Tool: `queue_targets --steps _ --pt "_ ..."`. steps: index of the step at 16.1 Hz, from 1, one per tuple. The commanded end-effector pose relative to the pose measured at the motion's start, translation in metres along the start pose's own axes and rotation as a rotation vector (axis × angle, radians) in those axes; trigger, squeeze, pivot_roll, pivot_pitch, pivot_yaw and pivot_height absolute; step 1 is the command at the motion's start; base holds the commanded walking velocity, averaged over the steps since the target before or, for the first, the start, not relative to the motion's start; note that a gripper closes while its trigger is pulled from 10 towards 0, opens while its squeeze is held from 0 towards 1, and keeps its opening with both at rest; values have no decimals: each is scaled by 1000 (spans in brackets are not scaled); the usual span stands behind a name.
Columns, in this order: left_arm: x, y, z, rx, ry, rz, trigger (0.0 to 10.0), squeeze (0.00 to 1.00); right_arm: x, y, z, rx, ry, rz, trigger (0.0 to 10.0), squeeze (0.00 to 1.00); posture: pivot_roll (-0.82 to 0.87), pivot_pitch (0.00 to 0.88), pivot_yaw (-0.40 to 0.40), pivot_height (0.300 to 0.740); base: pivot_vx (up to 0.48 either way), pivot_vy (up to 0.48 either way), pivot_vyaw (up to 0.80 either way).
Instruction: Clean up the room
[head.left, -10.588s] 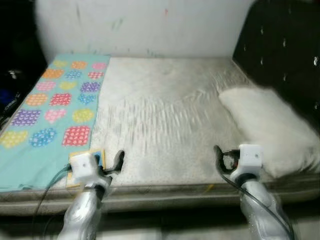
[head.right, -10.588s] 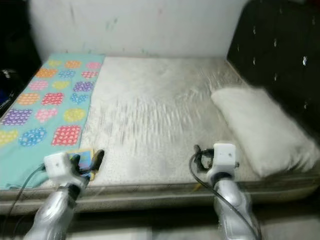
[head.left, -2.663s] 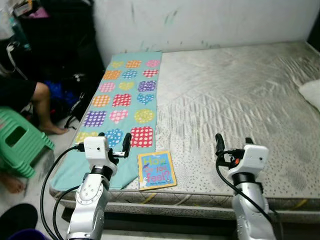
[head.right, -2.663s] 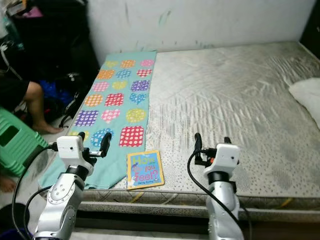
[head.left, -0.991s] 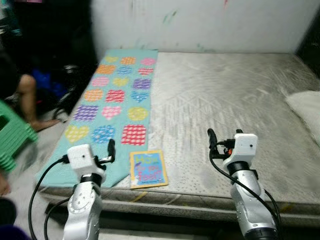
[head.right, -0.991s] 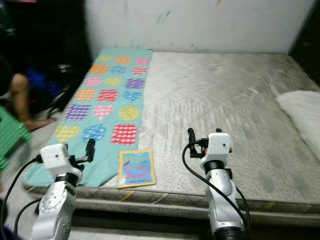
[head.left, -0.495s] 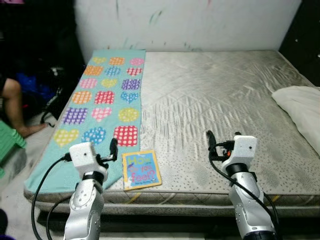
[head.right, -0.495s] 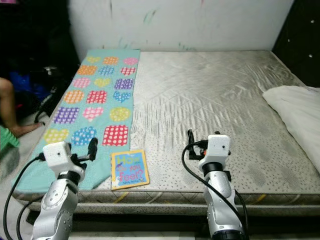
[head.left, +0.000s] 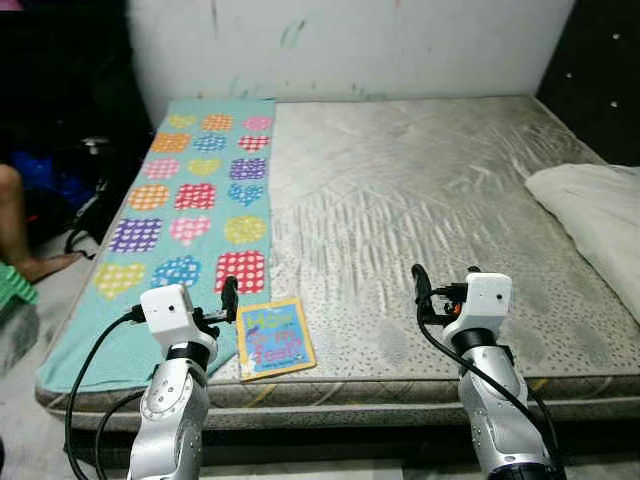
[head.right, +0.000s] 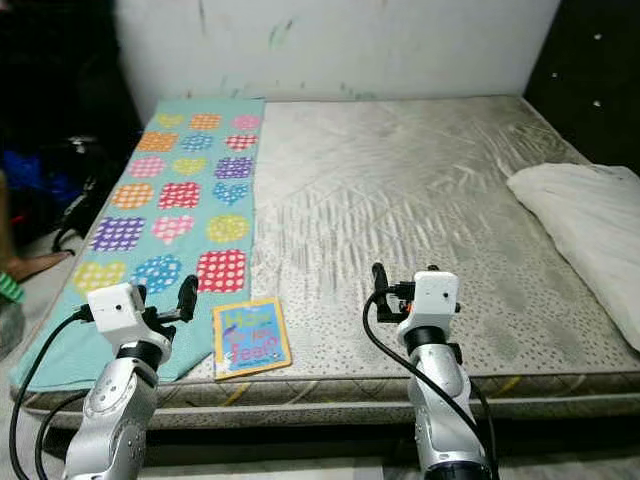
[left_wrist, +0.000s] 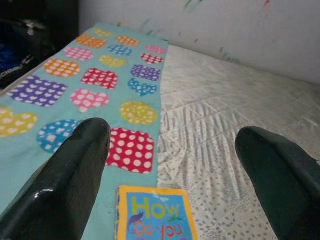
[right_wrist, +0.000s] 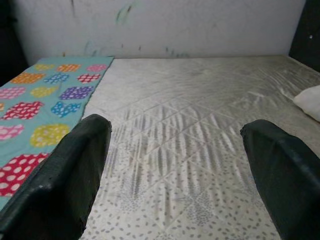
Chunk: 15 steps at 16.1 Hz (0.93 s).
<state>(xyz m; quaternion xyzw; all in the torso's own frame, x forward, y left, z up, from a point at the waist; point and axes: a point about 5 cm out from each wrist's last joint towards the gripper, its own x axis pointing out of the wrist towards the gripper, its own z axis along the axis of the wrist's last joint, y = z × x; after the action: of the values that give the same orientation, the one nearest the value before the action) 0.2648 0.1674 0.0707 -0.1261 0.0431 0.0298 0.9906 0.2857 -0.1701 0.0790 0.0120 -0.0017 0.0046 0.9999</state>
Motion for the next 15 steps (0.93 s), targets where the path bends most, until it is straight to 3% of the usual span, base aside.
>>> queue_targets --steps 1,6,15 --pt "0 0 3 9 -5 -8 10000 0 2 1 7 1 -19 10 10000 0 -70 0 38 740 0 0 0" --pt "-1 -1 3 -6 0 -28 10000 0 0 1 6 5 -12 9 10000 0 -68 0 36 740 0 58 0" --pt "-2 -1 1 -3 17 -30 10000 0 0 1 5 0 3 10 10000 0 -70 0 38 740 0 438 0"
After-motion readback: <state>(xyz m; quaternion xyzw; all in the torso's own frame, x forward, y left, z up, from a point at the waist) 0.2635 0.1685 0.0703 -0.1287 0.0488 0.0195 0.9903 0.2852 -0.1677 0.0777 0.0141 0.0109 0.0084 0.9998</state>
